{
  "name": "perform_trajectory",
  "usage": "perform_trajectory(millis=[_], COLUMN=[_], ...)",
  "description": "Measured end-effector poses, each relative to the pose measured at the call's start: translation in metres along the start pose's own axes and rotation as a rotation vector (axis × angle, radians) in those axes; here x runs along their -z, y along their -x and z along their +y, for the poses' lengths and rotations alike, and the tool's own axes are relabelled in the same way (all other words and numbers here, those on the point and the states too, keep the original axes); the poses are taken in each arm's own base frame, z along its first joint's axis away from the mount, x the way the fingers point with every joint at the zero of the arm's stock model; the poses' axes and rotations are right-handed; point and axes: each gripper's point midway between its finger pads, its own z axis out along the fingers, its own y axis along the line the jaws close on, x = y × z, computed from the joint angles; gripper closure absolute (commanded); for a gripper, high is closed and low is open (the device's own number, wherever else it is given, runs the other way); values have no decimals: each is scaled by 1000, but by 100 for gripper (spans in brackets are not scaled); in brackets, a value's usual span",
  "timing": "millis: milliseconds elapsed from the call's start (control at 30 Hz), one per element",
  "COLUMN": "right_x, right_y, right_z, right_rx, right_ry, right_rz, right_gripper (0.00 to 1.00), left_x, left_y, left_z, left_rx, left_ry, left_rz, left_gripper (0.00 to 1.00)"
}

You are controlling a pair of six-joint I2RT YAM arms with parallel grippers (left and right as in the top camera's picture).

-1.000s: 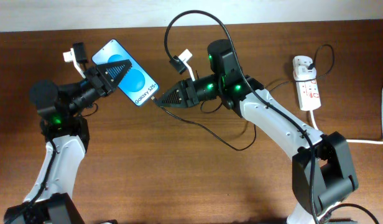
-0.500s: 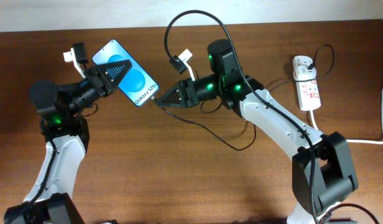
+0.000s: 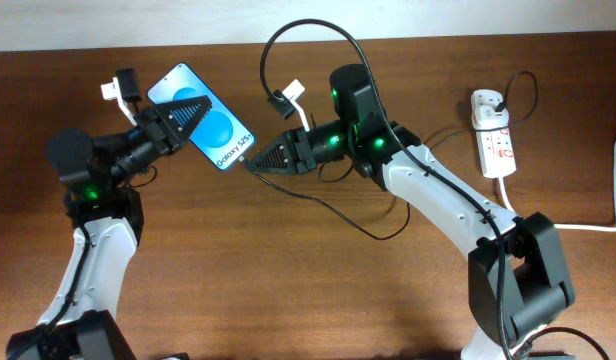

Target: Plug charger to phone and switch on socket

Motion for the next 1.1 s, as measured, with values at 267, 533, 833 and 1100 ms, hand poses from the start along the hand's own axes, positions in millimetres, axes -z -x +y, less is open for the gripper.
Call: perform_trajectory(millis=[267, 533, 833, 1100], right_x=[0, 0, 0, 0], right_y=[0, 1, 3, 5], right_z=[-1, -2, -4, -2], right_rx=[-2, -22, -22, -6], right_ry=[-4, -11, -24, -17], right_rz=[-3, -6, -18, -22], right_gripper=[96, 96, 96, 96], left_x=[0, 0, 1, 2], left_y=[0, 0, 2, 3], left_z=[0, 0, 1, 1], left_rx=[0, 0, -1, 0], left_ry=[0, 0, 3, 3], left_rz=[-1, -1, -5, -9], left_gripper=[100, 100, 100, 100])
